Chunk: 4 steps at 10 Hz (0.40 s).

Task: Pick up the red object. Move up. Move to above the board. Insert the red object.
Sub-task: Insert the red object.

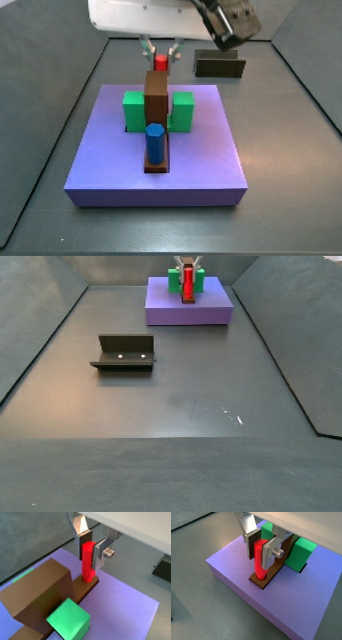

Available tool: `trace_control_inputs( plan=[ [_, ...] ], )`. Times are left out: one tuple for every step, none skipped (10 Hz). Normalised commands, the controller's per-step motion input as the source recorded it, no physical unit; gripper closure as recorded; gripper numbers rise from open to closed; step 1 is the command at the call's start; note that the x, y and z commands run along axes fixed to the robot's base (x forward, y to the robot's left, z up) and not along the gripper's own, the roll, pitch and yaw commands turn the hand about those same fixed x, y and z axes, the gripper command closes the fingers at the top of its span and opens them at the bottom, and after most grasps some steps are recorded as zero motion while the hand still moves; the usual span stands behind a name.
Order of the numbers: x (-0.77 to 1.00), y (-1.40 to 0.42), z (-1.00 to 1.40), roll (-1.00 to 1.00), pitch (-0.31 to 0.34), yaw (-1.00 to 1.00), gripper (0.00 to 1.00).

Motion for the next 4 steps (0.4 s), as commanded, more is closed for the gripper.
trace_control_inputs(
  plan=[
    [0.05, -0.04, -0.53, 0.11, -0.014, 0.00, 1.00],
    [0.01, -0.02, -0.56, 0.11, -0.017, 0.00, 1.00],
    [0.00, 0.00, -0.40, 0.08, 0.000, 0.00, 1.00],
    [0.00, 0.00, 0.00, 0.00, 0.000, 0.00, 1.00]
  ],
)
